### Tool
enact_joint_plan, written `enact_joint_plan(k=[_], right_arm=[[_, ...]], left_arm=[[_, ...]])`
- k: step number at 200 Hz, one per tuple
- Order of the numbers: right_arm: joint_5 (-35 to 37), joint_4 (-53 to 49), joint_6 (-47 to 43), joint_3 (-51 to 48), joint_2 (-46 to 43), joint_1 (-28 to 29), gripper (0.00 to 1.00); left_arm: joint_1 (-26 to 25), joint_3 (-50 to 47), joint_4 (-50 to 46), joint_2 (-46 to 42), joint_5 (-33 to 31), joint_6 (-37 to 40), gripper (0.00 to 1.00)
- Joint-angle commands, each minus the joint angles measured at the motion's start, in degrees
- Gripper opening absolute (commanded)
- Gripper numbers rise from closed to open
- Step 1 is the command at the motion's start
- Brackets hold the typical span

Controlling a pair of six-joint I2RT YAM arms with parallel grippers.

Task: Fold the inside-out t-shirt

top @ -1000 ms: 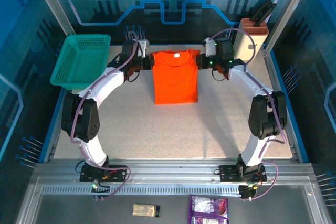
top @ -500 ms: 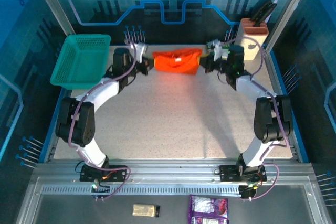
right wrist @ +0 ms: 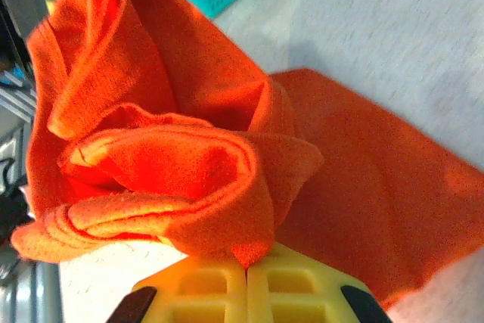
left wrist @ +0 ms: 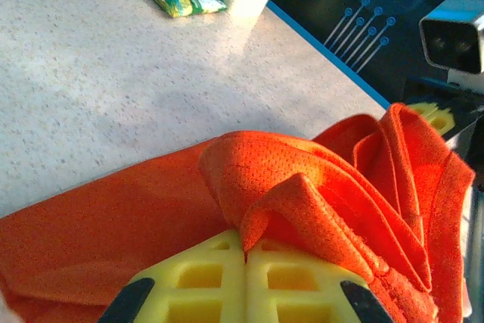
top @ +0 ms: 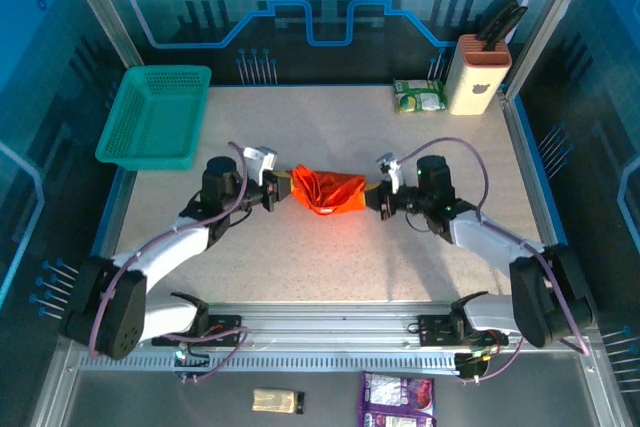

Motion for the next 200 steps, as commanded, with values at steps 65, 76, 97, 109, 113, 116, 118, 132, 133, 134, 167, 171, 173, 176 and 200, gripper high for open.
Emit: enact_joint_plan(k=[65, 76, 97, 109, 113, 116, 118, 132, 133, 134, 167, 171, 173, 176, 200], right_arm=[[8.52, -14.11, 10.21, 11.3, 9.44, 1.06, 0.0], [7.89, -15.53, 11.09, 14.27, 12.56, 0.48, 0.0], [7.19, -18.16, 12.83, 20.33, 18.88, -0.73, 0.0], [6.39, -20.87, 13.4, 24.09, 23.23, -1.56, 0.0], [6.19, -21.65, 13.56, 25.2, 24.59, -1.73, 0.0], [5.91, -22.23, 13.64, 26.15, 25.52, -1.83, 0.0], [5.82, -22.56, 13.74, 26.63, 26.14, -1.92, 0.0], [4.98, -24.14, 14.15, 29.69, 29.92, -2.3, 0.0], [4.98, -24.23, 14.18, 29.91, 30.15, -2.34, 0.0], [4.97, -24.31, 14.2, 30.02, 30.4, -2.36, 0.0], [6.14, -26.41, 15.68, 35.19, 36.7, -3.84, 0.0], [6.39, -26.42, 15.83, 35.65, 37.23, -4.05, 0.0], [6.6, -26.55, 15.98, 35.86, 37.48, -4.1, 0.0], [6.89, -26.78, 16.16, 36.19, 37.93, -4.29, 0.0], [8.06, -29.23, 16.97, 39.65, 41.17, -5.32, 0.0]], left_arm=[[2.18, 9.18, -14.64, 7.83, -9.08, 0.57, 0.0], [3.01, 11.17, -15.27, 10.66, -9.31, 0.41, 0.0], [4.56, 15.62, -18.02, 16.38, -8.87, 0.12, 0.0], [5.33, 18.8, -20.42, 19.88, -8.56, 0.25, 0.0], [5.55, 19.87, -21.29, 21.0, -8.42, 0.36, 0.0], [5.66, 20.44, -21.78, 21.8, -8.52, 0.33, 0.0], [5.78, 20.86, -22.09, 22.19, -8.63, 0.3, 0.0], [6.69, 23.93, -23.74, 26.12, -8.44, 0.14, 0.0], [6.75, 24.22, -23.75, 26.42, -8.38, 0.08, 0.0], [6.83, 24.46, -23.84, 26.75, -8.35, 0.06, 0.0], [8.74, 34.14, -28.9, 36.81, -6.09, -0.68, 0.0], [8.83, 35.08, -29.25, 37.72, -5.96, -0.68, 0.0], [8.84, 35.51, -29.32, 38.13, -5.88, -0.72, 0.0], [8.84, 36.18, -29.46, 38.65, -5.86, -0.73, 0.0], [9.02, 40.47, -30.5, 42.65, -5.43, -0.64, 0.0]])
